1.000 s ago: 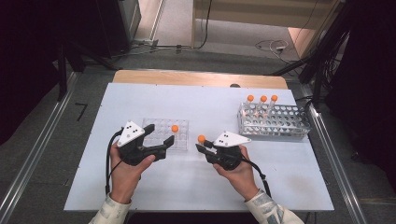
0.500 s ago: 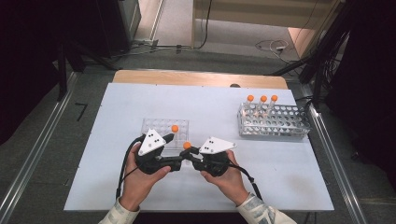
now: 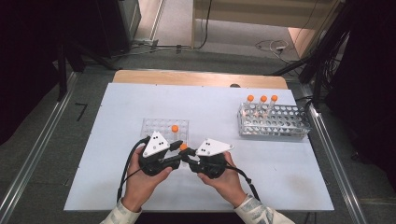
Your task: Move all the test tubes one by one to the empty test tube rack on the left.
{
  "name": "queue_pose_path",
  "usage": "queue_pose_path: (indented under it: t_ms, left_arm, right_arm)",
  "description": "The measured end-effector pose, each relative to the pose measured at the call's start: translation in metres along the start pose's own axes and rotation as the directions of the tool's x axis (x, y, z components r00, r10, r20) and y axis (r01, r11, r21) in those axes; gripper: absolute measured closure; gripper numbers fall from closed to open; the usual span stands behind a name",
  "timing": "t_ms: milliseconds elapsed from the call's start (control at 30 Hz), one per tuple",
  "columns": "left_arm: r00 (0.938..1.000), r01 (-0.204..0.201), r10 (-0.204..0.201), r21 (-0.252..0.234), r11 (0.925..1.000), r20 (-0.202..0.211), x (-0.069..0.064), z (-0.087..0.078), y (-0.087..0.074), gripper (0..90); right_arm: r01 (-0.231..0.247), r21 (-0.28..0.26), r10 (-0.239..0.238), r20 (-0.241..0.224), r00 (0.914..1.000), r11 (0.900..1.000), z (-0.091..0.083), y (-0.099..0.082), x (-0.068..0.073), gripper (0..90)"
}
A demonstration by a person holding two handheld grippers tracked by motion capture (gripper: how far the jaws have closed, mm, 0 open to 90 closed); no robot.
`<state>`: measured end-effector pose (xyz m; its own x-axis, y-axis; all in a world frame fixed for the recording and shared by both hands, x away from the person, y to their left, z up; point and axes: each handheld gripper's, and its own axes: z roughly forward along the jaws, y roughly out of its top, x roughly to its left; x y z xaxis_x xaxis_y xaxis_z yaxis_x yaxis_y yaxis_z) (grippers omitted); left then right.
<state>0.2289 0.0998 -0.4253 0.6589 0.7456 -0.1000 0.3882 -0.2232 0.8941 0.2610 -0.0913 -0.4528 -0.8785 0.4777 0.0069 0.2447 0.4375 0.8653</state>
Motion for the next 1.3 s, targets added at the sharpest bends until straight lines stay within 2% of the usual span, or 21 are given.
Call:
queue_pose_path:
  t_ms: [100, 267, 333, 400, 567, 700, 967, 1300]
  left_arm:
    - [1.0, 0.001, -0.001, 0.0, 1.0, 0.006, 0.0, 0.0, 0.0, 68.7]
    - [0.9998, 0.01, -0.01, 0.002, 0.9999, 0.014, 0.002, -0.001, 0.0, 69.6]
    - [0.9997, 0.017, -0.017, 0.0, 0.9998, 0.018, 0.002, -0.001, 0.0, 69.8]
    - [0.9995, 0.023, -0.023, -0.001, 0.9997, 0.022, 0.003, -0.002, 0.0, 69.9]
    - [0.9992, 0.034, -0.033, -0.014, 0.9993, 0.02, 0.007, -0.007, 0.002, 70.0]
    - [0.9986, 0.051, -0.051, -0.029, 0.9983, 0.014, 0.013, -0.013, 0.004, 70.0]
    - [0.9967, 0.08, -0.081, -0.06, 0.995, -0.01, 0.025, -0.026, 0.008, 70.0]
    - [0.9937, 0.104, -0.107, -0.084, 0.991, -0.033, 0.036, -0.034, 0.012, 70.1]
  right_arm:
    - [-0.003, 0.0, 0.003, -0.001, 1.0, 1.0, 0.0, 0.0, 0.0, 71.7]
    - [-0.004, 0.002, 0.004, -0.003, 1.0, 1.0, 0.0, 0.0, 0.001, 71.4]
    - [-0.004, 0.0, 0.004, -0.008, 1.0, 1.0, 0.0, 0.0, 0.001, 68.3]
    - [-0.006, -0.003, 0.006, -0.011, 0.9999, 1.0, 0.0, 0.0, 0.001, 61.8]
    - [-0.046, 0.017, 0.047, -0.052, 0.9975, 0.9988, -0.001, 0.0, -0.002, 36.4]
    - [-0.056, 0.015, 0.056, -0.046, 0.9974, 0.9983, -0.006, -0.003, -0.006, 28.6]
    - [-0.085, 0.002, 0.085, -0.003, 0.9964, 0.9964, -0.02, -0.006, -0.023, 26.0]
    - [-0.115, -0.02, 0.116, 0.051, 0.992, 0.9932, -0.034, -0.008, -0.043, 25.9]
